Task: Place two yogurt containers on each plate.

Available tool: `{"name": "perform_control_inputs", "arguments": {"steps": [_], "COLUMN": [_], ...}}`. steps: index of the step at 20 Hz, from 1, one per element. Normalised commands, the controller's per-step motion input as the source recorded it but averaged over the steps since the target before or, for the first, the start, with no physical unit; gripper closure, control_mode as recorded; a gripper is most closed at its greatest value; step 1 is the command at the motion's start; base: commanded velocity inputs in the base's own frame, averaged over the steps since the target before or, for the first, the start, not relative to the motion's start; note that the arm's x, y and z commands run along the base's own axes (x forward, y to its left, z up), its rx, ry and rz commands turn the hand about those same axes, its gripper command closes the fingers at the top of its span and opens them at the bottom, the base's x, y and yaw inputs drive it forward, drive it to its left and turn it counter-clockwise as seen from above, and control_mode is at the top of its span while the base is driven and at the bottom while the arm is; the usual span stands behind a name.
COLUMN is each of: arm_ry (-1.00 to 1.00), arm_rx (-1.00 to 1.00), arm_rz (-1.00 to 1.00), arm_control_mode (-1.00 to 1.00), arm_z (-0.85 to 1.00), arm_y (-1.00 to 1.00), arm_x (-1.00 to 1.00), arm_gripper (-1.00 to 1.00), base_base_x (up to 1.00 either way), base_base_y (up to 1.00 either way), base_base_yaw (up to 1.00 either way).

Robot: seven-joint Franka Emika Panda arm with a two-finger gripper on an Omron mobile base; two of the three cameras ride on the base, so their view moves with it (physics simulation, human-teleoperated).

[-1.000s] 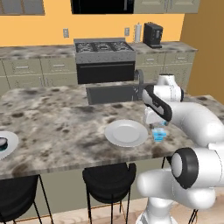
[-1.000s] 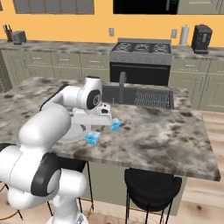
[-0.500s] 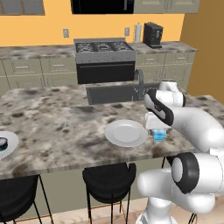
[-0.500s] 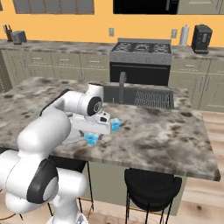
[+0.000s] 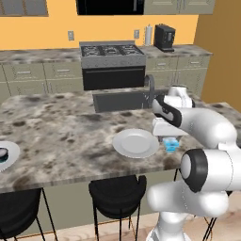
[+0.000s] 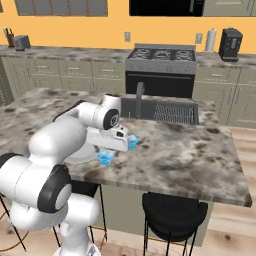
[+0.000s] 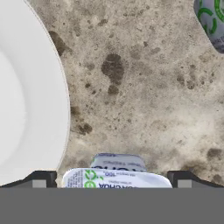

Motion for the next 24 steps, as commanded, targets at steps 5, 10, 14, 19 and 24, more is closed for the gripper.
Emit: {"name": "perform_control_inputs", "arguments": {"steps": [5,10,14,19,24], "arm_ry": [0.04,0.0,0.0,0.0,-0.09], "arm_rx": [0.0,0.0,0.0,-0.01,-0.01], "arm_rz": [0.0,0.0,0.0,0.0,0.22], "arm_control_mode": [-1.0,-1.0,-1.0,-1.0,-1.0], "arm_z": [-0.17,-0.03,0.0,0.06,0.96], "arm_y": [-0.01,0.0,0.0,0.01,0.53], "arm_x": [-0.35,-0.16,0.0,0.0,0.13], "arm_gripper": [-1.0,-1.0,1.0,1.0,1.0], "base_base_x": [0.0,0.0,0.0,0.0,0.0], "base_base_y": [0.0,0.0,0.0,0.0,0.0], "base_base_yaw": [0.0,0.0,0.0,0.0,0.0]}}
